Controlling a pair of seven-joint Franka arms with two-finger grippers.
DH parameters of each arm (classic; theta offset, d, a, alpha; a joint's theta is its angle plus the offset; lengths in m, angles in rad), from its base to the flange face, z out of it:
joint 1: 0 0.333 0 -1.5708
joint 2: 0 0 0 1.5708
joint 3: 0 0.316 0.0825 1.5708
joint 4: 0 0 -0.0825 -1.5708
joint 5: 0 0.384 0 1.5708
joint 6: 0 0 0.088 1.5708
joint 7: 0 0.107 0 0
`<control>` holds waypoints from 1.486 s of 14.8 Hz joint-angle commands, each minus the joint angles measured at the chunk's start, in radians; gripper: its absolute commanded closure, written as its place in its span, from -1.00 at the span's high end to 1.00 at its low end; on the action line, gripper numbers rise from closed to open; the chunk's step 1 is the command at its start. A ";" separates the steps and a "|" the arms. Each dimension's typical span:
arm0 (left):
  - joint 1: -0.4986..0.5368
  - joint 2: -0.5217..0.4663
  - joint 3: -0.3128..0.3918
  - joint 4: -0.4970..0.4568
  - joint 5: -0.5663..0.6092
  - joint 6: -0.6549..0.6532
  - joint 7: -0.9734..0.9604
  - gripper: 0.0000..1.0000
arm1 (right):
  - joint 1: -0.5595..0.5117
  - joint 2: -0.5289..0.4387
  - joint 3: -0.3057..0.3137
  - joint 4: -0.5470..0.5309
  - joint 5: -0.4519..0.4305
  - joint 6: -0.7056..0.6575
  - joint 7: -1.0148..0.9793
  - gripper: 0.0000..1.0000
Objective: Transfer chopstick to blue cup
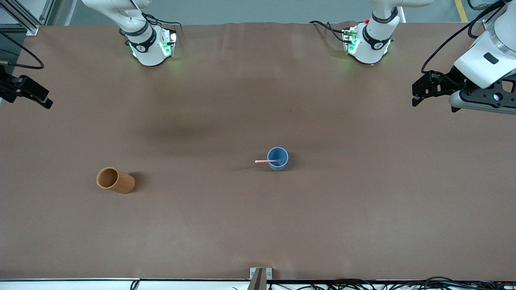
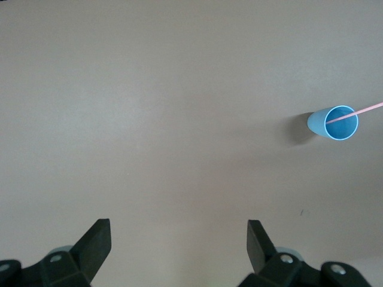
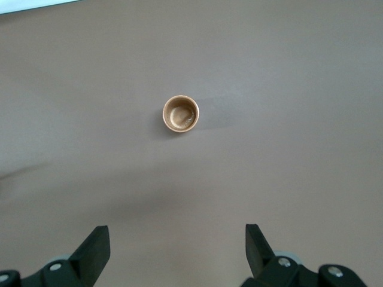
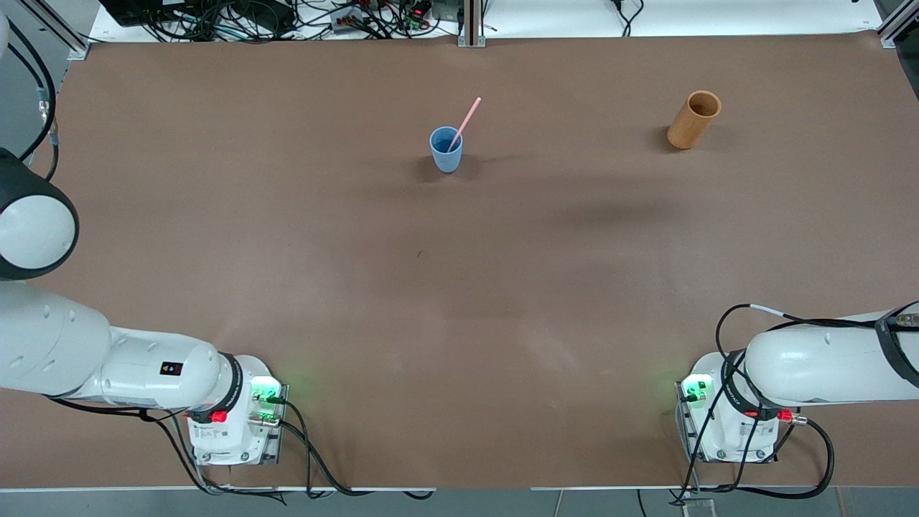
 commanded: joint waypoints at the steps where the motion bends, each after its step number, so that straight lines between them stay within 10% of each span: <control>1: 0.006 0.003 0.003 0.019 -0.014 -0.017 0.011 1.00 | -0.017 -0.027 0.021 -0.035 -0.001 0.008 -0.018 0.99; 22: 0.006 0.002 0.003 0.019 -0.015 -0.017 0.011 1.00 | -0.009 -0.010 0.027 -0.018 0.007 0.015 -0.096 0.96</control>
